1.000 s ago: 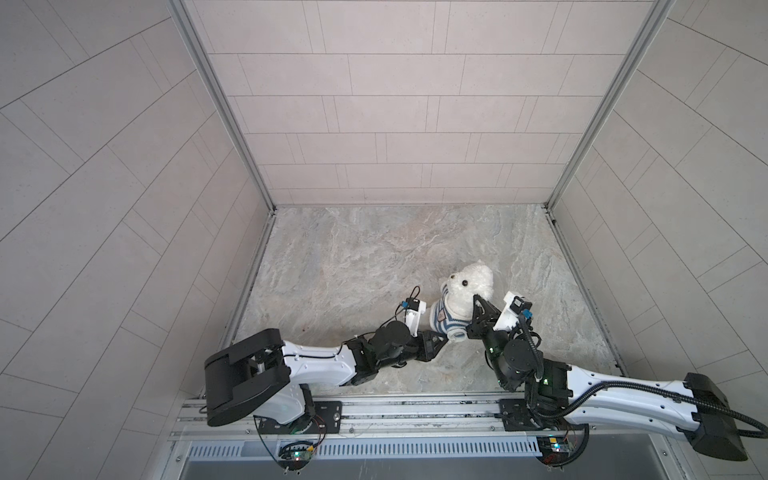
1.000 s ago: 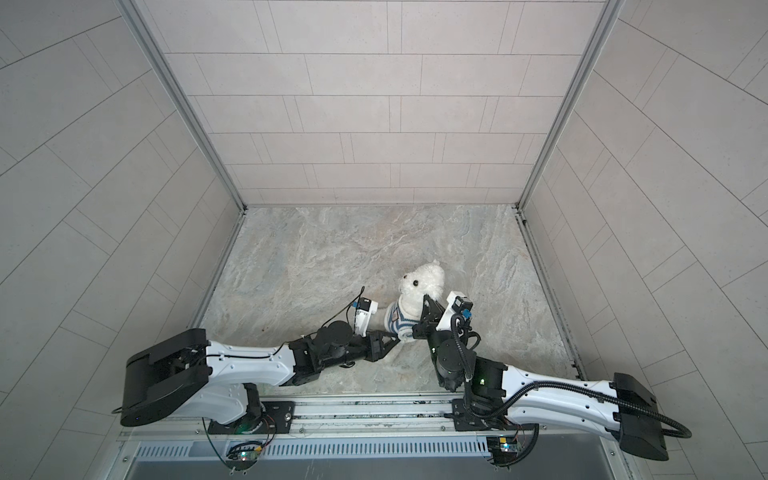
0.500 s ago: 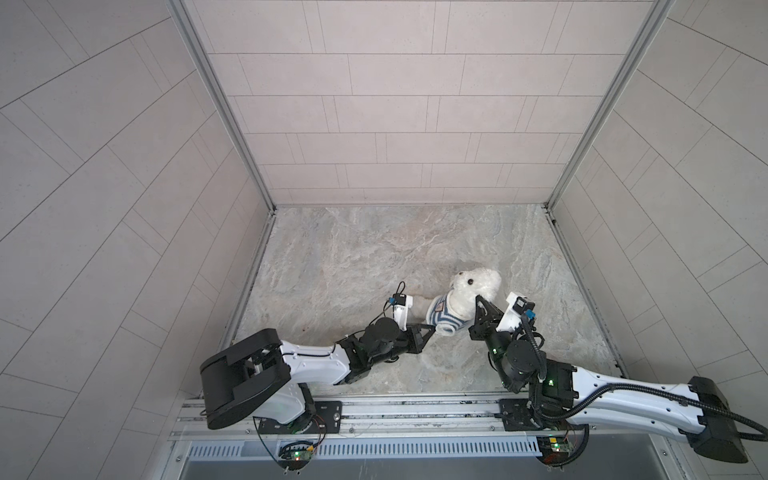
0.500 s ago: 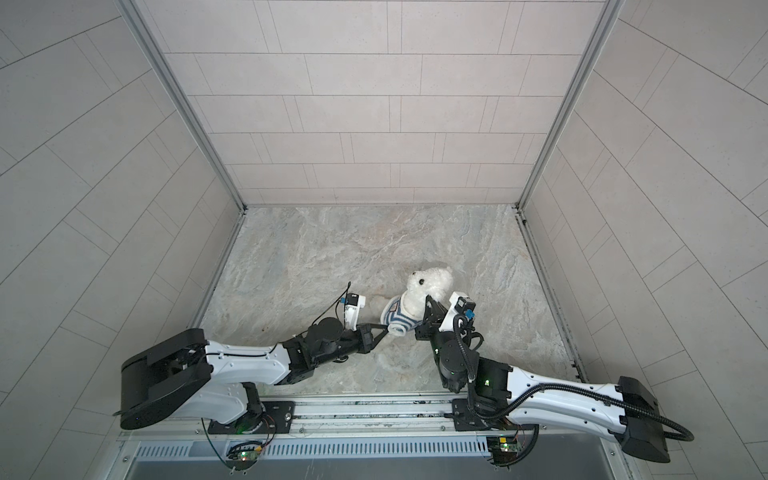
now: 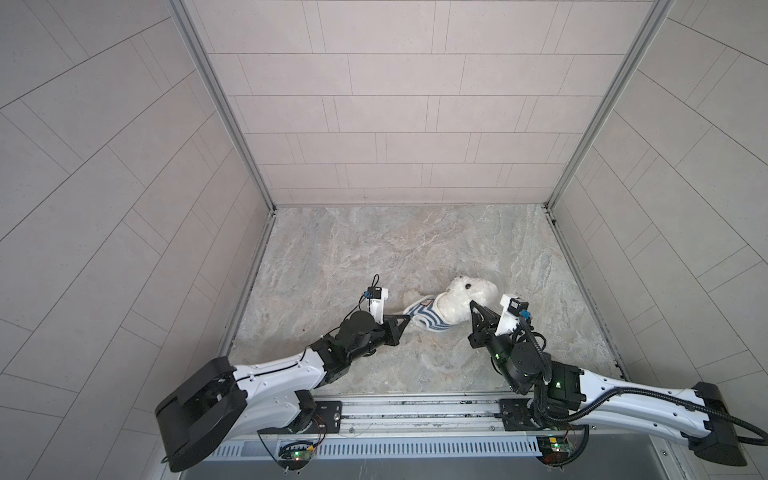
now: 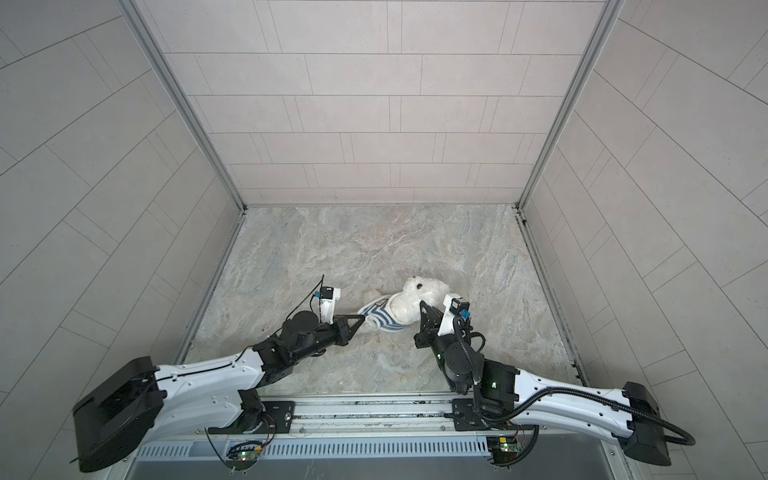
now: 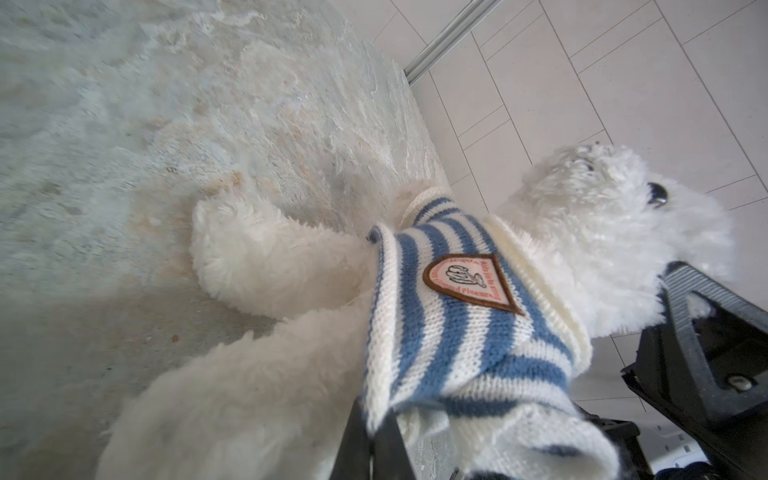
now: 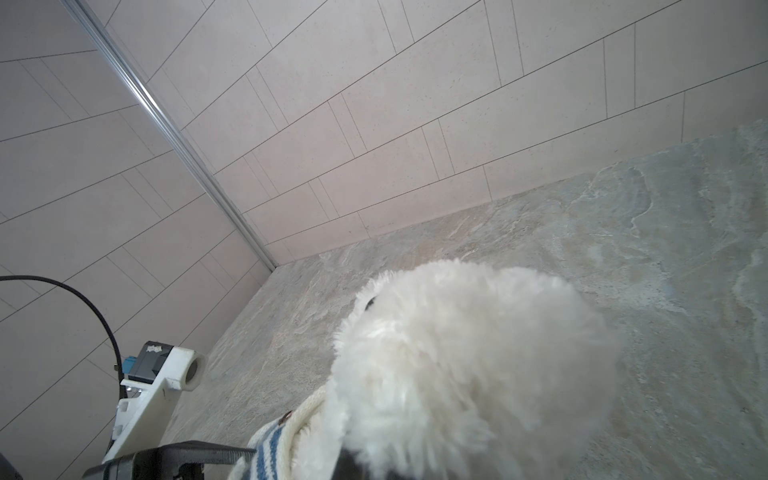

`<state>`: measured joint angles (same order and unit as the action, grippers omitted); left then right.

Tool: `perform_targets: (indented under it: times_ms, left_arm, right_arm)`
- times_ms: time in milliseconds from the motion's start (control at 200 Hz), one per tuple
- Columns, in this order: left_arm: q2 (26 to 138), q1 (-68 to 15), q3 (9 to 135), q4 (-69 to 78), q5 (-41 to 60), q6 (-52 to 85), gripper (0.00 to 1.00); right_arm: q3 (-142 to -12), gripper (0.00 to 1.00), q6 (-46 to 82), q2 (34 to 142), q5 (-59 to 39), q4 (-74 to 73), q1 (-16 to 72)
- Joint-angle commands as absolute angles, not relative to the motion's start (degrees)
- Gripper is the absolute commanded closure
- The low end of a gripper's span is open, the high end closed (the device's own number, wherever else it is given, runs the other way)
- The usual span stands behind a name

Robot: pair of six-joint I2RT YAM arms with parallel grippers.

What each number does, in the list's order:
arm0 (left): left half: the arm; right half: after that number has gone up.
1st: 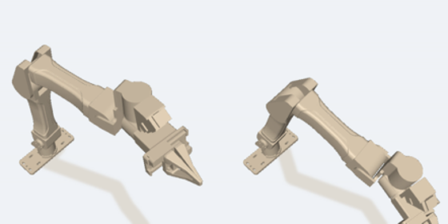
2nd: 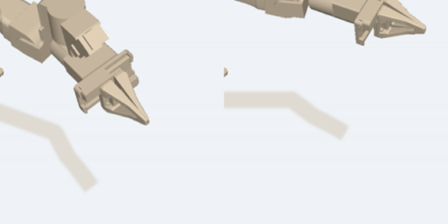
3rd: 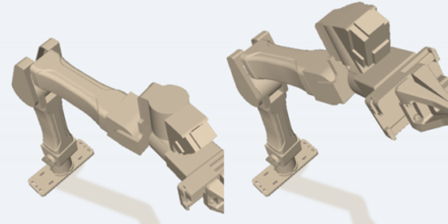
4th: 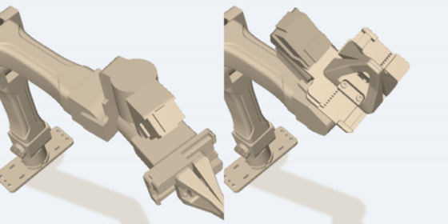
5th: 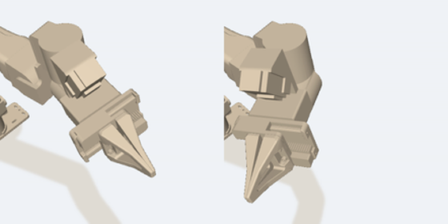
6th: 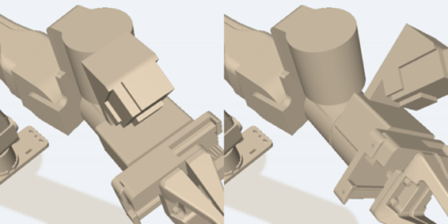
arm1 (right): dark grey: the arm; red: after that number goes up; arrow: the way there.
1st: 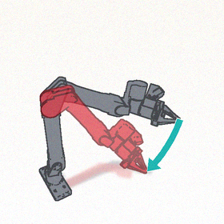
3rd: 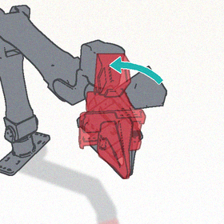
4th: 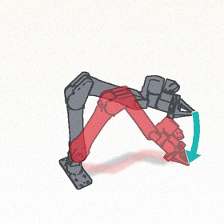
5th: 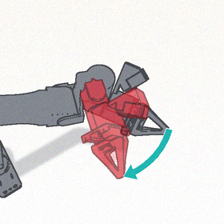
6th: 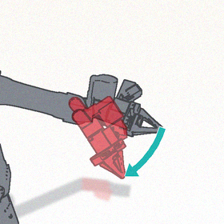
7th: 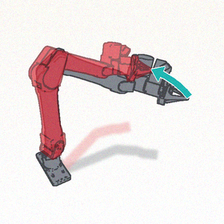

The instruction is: Dress the teddy bear

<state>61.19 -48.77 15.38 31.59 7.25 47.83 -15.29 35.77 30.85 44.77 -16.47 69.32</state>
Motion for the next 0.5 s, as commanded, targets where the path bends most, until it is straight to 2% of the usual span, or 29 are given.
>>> perform_targets:
  times_ms: [0,275,496]
  left_arm:
    - [57.3,-46.0,13.3,21.3,4.6,44.0,1.00]
    - [57.8,-52.6,22.0,17.1,7.9,37.0,1.00]
    - [60.3,-53.0,23.2,19.9,9.3,37.8,1.00]
  right_arm:
    - [-17.3,1.00,34.0,28.3,46.6,-17.0,68.6]
    - [-19.3,1.00,34.7,35.8,41.1,-21.4,68.1]
    - [-19.5,1.00,36.2,38.6,40.5,-23.2,68.1]
